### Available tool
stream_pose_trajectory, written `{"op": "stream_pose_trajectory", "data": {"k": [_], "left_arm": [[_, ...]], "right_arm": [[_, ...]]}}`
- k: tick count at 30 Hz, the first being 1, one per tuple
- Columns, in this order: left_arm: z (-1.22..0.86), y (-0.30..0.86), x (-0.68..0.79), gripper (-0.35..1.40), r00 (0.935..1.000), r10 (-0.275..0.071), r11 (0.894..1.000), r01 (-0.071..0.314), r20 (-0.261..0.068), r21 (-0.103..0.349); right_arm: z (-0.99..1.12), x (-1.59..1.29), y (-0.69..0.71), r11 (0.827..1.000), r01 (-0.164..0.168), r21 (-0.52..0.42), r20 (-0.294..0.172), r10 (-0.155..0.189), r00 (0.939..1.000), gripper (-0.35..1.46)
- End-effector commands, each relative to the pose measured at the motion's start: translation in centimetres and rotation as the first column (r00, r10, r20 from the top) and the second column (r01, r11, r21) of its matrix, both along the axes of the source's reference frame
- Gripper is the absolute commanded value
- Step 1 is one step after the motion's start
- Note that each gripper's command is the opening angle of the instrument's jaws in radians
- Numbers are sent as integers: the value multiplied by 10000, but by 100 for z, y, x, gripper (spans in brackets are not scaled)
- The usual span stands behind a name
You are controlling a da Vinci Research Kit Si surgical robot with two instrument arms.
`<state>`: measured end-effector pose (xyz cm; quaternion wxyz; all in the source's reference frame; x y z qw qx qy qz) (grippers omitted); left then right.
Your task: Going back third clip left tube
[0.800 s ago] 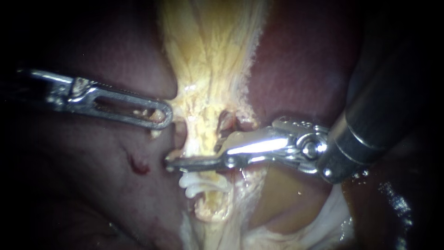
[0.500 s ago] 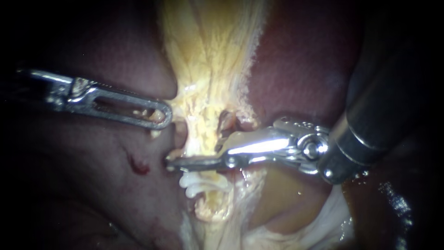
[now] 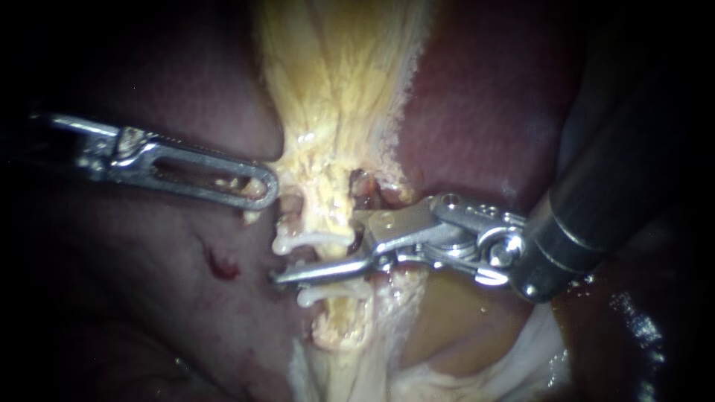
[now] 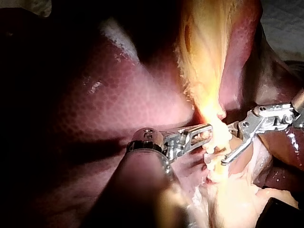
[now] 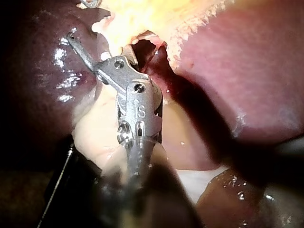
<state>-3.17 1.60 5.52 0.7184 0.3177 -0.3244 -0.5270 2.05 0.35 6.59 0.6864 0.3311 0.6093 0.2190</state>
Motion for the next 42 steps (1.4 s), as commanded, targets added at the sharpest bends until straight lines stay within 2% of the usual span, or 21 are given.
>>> {"op": "stream_pose_trajectory", "data": {"k": [1, 7, 13, 21, 31, 38, 42], "left_arm": [[0, 0, 0, -35, 10000, 10, 10000, -10, 13, 2], [0, 0, 0, -35, 10000, 10, 10000, -10, 13, 2], [0, 0, -1, -35, 10000, 9, 10000, -9, 12, 2], [0, 0, 0, -35, 10000, 11, 10000, -11, 14, 3], [0, 1, 0, -35, 10000, 14, 10000, -14, 17, 8], [2, 2, -5, -35, 10000, -3, 10000, 3, 7, 7], [9, 3, -7, -35, 10000, -7, 10000, 7, 1, -16]], "right_arm": [[3, -1, 1, 9999, -30, -139, 12, 30, 10000, 50], [18, -22, 0, 9975, -35, -705, 77, 41, 10000, 50], [17, -60, -2, 9926, 79, -1212, 384, -33, 9993, 50], [0, -111, 6, 9844, 424, -1706, 514, -341, 9981, 50], [-26, -156, 15, 9736, 649, -2187, 600, -530, 9968, 50], [-39, -172, 24, 9660, 626, -2507, 647, -478, 9968, 50], [-41, -173, 24, 9631, 630, -2616, 607, -487, 9970, 50]]}}
